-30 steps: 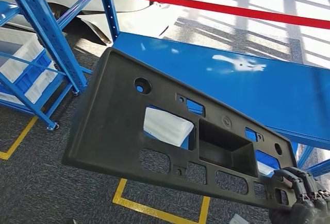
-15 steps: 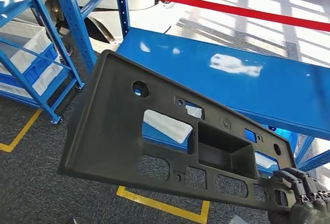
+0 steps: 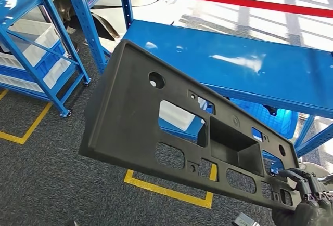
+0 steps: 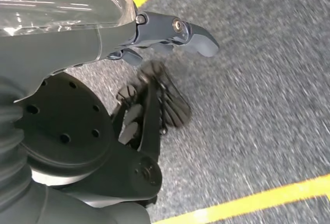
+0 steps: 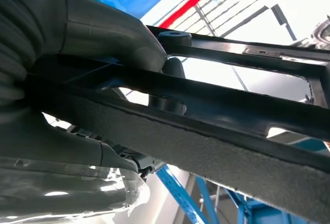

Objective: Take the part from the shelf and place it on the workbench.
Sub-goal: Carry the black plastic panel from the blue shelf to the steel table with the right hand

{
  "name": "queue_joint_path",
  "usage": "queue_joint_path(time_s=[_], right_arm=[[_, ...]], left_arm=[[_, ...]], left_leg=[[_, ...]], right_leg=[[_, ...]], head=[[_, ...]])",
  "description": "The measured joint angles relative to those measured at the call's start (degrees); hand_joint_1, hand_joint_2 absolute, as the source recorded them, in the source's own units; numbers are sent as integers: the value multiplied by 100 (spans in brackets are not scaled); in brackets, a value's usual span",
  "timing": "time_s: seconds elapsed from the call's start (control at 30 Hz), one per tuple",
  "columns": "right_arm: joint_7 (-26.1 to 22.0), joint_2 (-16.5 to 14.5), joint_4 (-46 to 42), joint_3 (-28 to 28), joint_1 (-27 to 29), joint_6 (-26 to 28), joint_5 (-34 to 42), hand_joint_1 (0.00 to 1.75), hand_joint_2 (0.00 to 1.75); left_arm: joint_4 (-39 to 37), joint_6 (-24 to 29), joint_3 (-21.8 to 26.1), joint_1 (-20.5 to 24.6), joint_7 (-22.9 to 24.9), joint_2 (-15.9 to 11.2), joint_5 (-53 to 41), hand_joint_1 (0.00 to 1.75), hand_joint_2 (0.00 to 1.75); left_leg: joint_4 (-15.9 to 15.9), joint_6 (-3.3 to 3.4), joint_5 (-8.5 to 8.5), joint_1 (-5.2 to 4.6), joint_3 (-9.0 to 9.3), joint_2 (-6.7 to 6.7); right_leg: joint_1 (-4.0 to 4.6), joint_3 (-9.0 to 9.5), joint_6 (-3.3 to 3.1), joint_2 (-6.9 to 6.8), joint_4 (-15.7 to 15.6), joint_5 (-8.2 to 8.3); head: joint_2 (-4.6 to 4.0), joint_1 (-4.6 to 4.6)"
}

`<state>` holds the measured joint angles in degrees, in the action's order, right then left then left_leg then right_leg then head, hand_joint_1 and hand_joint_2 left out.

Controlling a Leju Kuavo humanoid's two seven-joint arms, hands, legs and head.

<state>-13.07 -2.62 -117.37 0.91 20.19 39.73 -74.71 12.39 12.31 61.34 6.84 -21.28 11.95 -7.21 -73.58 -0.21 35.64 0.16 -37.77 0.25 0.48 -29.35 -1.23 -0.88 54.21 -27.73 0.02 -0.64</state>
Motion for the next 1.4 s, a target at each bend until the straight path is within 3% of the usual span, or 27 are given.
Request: queue_joint_path(time_s=[0.03, 0.1, 0.17, 0.2, 0.27, 0.3, 0.33, 0.37, 0.43, 0.47, 0.5, 0.53, 0.57, 0.63, 0.7, 0.77, 0.83, 0.9, 0.97, 1.0, 1.03, 1.07, 1.13, 1.2, 1.33, 1.4], right_arm=[[13, 0, 13, 1, -1, 0, 31, 175, 175], [17, 0, 26, 1, -2, 2, 109, 175, 175], [9, 0, 26, -1, -3, 5, 178, 175, 175], [7, 0, 26, -1, -2, 6, 203, 175, 175], [9, 1, 26, 0, 2, 8, 244, 175, 175], [6, 2, 27, 1, 7, 7, 284, 175, 175], [-6, 2, 27, 1, 11, 7, 342, 175, 175], [-37, 2, 28, 2, 13, 6, 431, 175, 175], [-126, 2, 28, 1, 16, 6, 627, 175, 175], [-175, 2, 28, 0, 18, 6, 721, 175, 175], [-216, 2, 28, -2, 22, 6, 802, 175, 175], [-253, 2, 28, -3, 28, 6, 874, 175, 175], [-287, 2, 27, -4, 35, 6, 943, 175, 175], [-344, 2, 19, -9, 48, 7, 1040, 175, 175], [-392, 2, 0, -13, 55, 8, 1101, 175, 175], [-420, 2, -11, -15, 76, 8, 1143, 175, 175], [-431, 0, -10, -17, 101, 8, 1171, 175, 175], [-437, -4, -8, -26, 113, 8, 1197, 175, 175], [-441, -8, -5, -33, 122, 8, 1213, 175, 175], [-442, -10, -3, -33, 124, 8, 1216, 175, 175], [-442, -10, -2, -34, 124, 8, 1217, 175, 175], [-442, -11, -1, -34, 124, 8, 1218, 175, 175], [-442, -11, 0, -34, 121, 8, 1220, 175, 175], [-442, -11, 1, -34, 119, 9, 1224, 175, 175], [-443, -13, 5, -36, 123, 14, 1236, 175, 175], [-443, -13, 9, -34, 117, 15, 1238, 175, 175]], left_arm=[[0, -1, 1, 1, -1, -1, 0, 0, 175], [0, -5, 3, 5, -1, -2, 0, 0, 175], [0, -12, 3, 5, -1, 1, 0, 0, 175], [0, -14, 4, 3, -2, 2, -1, 0, 175], [-1, -13, 9, 0, -2, 5, -1, 0, 175], [-1, -9, 14, 1, -1, 7, -1, 0, 175], [-2, -8, 18, 2, 0, 9, 0, 0, 175], [-2, -7, 21, 2, -1, 11, 0, 0, 175], [-1, -9, 24, 2, -4, 10, 0, 0, 175], [-1, -12, 26, 1, -7, 10, 0, 0, 175], [-1, -16, 27, 1, -15, 10, 0, 0, 175], [-1, -19, 28, 1, -26, 9, 0, 0, 175], [-1, -21, 28, 1, -37, 9, 0, 0, 175], [-1, -22, 28, 1, -54, 16, 0, 0, 175], [-1, -22, 28, -1, -56, 26, 1, 0, 175], [0, -22, 29, -1, -60, 28, -3, 0, 175], [0, -21, 31, 0, -65, 21, -4, 0, 175], [0, -21, 32, 0, -67, 11, 0, 0, 175], [0, -22, 32, 0, -67, 7, 0, 0, 175], [0, -22, 33, 0, -66, 6, 0, 0, 175], [0, -22, 33, 0, -66, 5, 0, 0, 175], [0, -22, 34, 1, -66, 5, 0, 0, 175], [0, -23, 33, -3, -64, 3, 0, 0, 175], [0, -22, 33, -11, -60, -1, 0, 0, 175], [-1, -22, 34, -3, -50, 9, 0, 0, 175], [0, -22, 34, -5, -49, 16, 0, 0, 175]], left_leg=[[3, -23, -153, 21, 110, 1], [546, -76, -412, 72, 593, 2], [1309, -72, -319, 92, 1108, -6], [1531, -42, -235, 84, 1233, -12], [1612, 69, -229, 63, 1201, -15], [1605, 128, -282, 60, 1150, -7], [1606, 185, -342, 62, 1091, 4], [1609, 231, -408, 64, 1022, 16], [1606, 283, -537, 38, 865, 32], [1604, 294, -596, 23, 786, 38], [1603, 301, -655, 6, 706, 42], [1602, 304, -711, -11, 631, 44], [1602, 305, -765, -29, 560, 44], [1600, 298, -861, -57, 464, 41], [1598, 258, -942, -62, 416, 43], [1600, 195, -1022, -55, 375, 48], [1508, 139, -942, -53, 293, 37], [1026, 91, -554, -40, 90, 20], [285, 58, -158, -20, -157, 15], [57, 47, -96, -15, -203, 15], [34, 42, -147, -11, -155, 15], [234, 43, -289, -5, -7, 11], [948, 65, -578, 7, 420, -61], [1379, 98, -659, 9, 649, -145], [1493, 166, -648, 35, 637, -82], [1515, 217, -659, 62, 629, -13]], right_leg=[[-12, -130, 20, -4, 61, 49], [-34, -398, 77, 0, 226, 122], [-42, -605, 147, 9, 404, 181], [-41, -670, 183, 12, 457, 223], [-60, -738, 259, 17, 480, 316], [-71, -767, 296, 21, 504, 270], [-82, -804, 331, 25, 605, 116], [-91, -859, 360, 27, 815, -137], [-99, -981, 397, 27, 1497, -695], [-100, -1013, 402, 27, 1822, -826], [-98, -984, 396, 28, 2017, -815], [-94, -870, 378, 30, 2024, -688], [-85, -665, 342, 34, 1832, -508], [-29, -46, 218, 56, 1026, -300], [35, 459, 105, 75, 253, -366], [58, 580, 65, 77, -54, -414], [35, 543, 33, 62, -122, -349], [14, 478, -8, 52, -137, -275], [20, 381, -26, 65, -89, -237], [23, 335, -26, 77, -51, -229], [23, 291, -23, 95, -6, -227], [22, 252, -15, 122, 43, -231], [24, 170, 17, 182, 142, -256], [25, 88, 61, 242, 225, -268], [22, -37, 171, 276, 351, -318], [-4, -249, 252, 201, 799, -594]], head=[[0, 0], [0, -2], [0, -2], [0, -1], [0, 0], [0, 3], [1, 7], [1, 13], [1, 17], [0, 18], [0, 17], [0, 17], [0, 17], [0, 13], [0, 9], [0, 9], [0, 8], [0, 2], [1, -2], [1, -2], [1, -2], [1, -2], [1, -1], [0, 2], [1, 7], [0, 15]])
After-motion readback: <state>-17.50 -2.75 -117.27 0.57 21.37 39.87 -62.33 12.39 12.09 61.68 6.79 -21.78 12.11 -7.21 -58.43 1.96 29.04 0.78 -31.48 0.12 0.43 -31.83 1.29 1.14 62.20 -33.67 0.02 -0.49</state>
